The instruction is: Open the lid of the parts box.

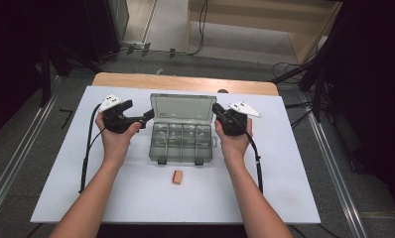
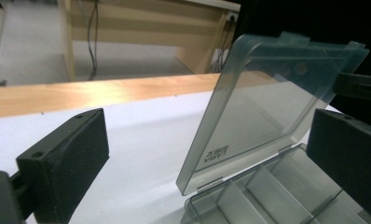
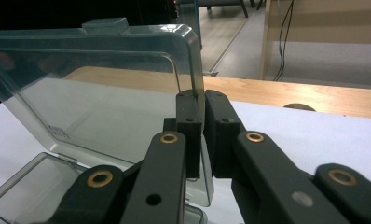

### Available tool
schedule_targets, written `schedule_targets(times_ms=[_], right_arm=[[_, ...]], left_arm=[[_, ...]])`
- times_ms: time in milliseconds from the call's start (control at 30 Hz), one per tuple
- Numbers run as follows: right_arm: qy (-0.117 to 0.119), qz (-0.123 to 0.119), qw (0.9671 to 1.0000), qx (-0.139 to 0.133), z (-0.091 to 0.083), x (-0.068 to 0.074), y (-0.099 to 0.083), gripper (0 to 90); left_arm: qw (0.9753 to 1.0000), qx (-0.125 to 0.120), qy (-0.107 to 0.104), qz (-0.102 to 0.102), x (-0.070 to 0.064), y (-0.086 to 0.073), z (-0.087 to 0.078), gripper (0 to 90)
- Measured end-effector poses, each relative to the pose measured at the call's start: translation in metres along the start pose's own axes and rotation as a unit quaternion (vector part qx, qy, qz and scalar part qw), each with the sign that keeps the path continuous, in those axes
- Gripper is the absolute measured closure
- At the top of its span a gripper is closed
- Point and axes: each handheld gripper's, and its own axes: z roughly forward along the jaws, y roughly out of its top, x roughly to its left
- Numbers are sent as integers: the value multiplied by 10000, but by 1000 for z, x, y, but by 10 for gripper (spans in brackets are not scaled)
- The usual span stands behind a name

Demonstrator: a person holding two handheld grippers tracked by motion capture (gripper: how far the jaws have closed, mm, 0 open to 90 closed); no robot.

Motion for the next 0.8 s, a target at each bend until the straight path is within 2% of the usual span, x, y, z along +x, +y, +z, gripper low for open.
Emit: schedule_targets(times_ms=[100,133,200,300,333,467,567,633,800], right_arm=[[26,37,10000,17,1,-1,1,838],[33,26,10000,10,1,-2,1,839],[24,2,10000,11,2,-2,1,840],[19,1,10000,28,3,-3,2,841],[25,3,10000,26,3,-3,2,841],[58,9,10000,18,5,-5,2,842],[54,8,10000,74,7,-5,4,842],[35,18,9999,95,8,-5,5,844],[66,20,9999,106,10,-7,6,844]], left_arm=[[9998,189,101,-28,5,-3,8,0],[9996,225,144,-22,5,-4,11,34],[9992,324,210,42,5,-8,17,219],[9984,362,344,260,2,-12,23,408],[9981,358,418,291,1,-13,25,452],[9984,334,409,224,0,-15,30,582],[9983,333,443,165,-1,-15,31,633],[9987,329,381,126,-1,-15,32,637],[9981,453,392,113,0,-19,35,697]])
